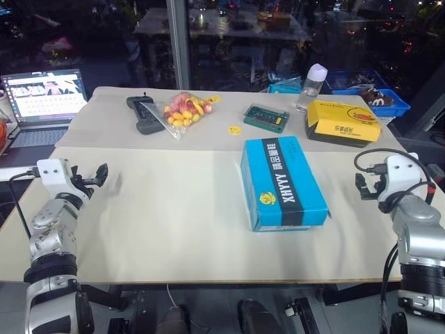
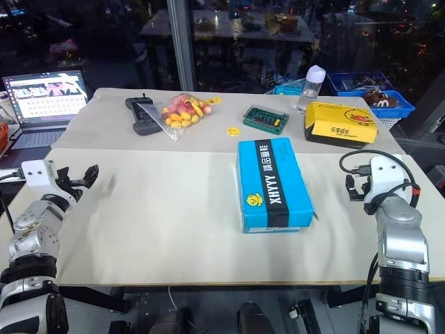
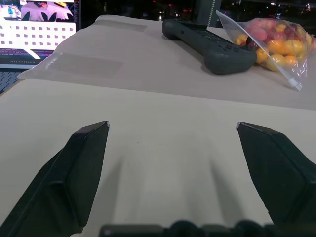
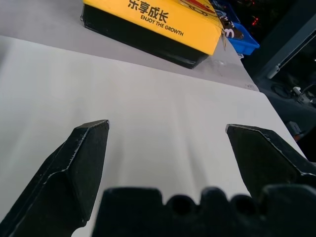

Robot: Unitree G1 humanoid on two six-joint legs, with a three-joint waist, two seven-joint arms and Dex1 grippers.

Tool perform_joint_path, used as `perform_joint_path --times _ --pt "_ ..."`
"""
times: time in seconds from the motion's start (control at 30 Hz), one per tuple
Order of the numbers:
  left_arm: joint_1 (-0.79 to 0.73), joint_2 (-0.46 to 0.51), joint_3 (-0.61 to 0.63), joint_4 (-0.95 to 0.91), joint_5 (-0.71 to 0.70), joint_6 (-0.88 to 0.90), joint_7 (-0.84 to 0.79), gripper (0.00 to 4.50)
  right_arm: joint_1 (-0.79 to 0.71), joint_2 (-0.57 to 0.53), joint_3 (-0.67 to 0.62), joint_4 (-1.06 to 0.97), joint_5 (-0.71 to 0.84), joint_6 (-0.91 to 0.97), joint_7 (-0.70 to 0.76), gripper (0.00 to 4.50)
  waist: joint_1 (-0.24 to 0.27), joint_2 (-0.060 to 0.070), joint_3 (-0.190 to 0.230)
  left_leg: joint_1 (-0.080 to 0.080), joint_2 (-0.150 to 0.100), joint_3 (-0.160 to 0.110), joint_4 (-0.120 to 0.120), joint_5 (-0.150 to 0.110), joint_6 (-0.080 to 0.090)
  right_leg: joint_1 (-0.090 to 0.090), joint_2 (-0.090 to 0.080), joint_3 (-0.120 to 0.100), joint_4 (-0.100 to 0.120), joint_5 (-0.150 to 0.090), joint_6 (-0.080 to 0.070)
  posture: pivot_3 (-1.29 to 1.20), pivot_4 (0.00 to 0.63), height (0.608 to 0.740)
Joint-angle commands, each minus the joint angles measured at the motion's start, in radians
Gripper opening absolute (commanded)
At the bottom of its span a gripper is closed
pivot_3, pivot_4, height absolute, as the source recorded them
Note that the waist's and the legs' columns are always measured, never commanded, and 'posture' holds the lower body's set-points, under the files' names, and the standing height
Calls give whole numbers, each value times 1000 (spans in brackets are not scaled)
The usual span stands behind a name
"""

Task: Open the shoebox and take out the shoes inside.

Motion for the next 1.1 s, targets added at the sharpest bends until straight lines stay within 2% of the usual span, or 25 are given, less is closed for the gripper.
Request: perform_joint_path --times 0.03,0.1,0.2,0.27,0.33,0.43,0.63,0.77,1.0,1.1 --pt "-27 9 -28 -11 23 -22 -21 4457 -5 -30 -12 -10 -10 -12 -5 4500 0 0 0 0 0 0 0 0 0 0 0 0 0 0 0 0 150 723" --pt "-35 4 -88 -51 29 -20 -112 4457 -2 -47 -10 -4 -14 -9 6 4500 1 0 0 0 0 0 0 0 0 0 0 0 0 0 0 0 150 723" --pt "-25 5 -214 -222 -18 54 -331 4457 3 -86 2 -15 0 -8 62 4500 9 0 0 -2 0 0 0 0 0 1 -1 -1 0 0 0 0 150 723" --pt "40 58 -325 -398 -56 131 -528 4457 6 -111 15 -36 24 4 125 4500 10 0 0 -3 0 0 1 0 0 0 -2 -2 -1 -1 0 0 150 723" --pt "82 112 -383 -486 -63 158 -653 4457 10 -133 25 -54 43 14 183 4500 5 1 0 -2 0 0 0 0 0 1 -3 -3 -2 -1 -1 0 150 723" --pt "76 140 -396 -519 -74 179 -709 3599 18 -158 31 -65 65 27 239 4500 -8 3 0 0 0 0 -3 0 0 1 -3 -3 0 -4 -3 0 150 723" --pt "30 114 -418 -487 -40 173 -723 1314 34 -175 42 -89 65 46 278 4500 0 3 0 2 0 -1 1 0 0 0 -3 -5 13 -14 -8 0 150 723" --pt "10 74 -436 -462 -21 157 -721 52 39 -177 70 -111 52 51 290 3513 0 3 1 2 -1 -1 5 0 0 3 -4 -5 13 -14 -8 0 150 723" --pt "-62 -41 -561 -325 106 35 -726 0 18 -177 208 -161 48 74 382 1100 0 3 1 3 -2 -1 6 0 0 3 -4 -5 14 -14 -8 0 150 723" --pt "-117 -115 -617 -220 171 -49 -710 0 -7 -170 274 -170 42 68 424 1100 1 3 1 2 -2 -2 6 0 0 3 -4 -5 13 -14 -7 0 150 723"
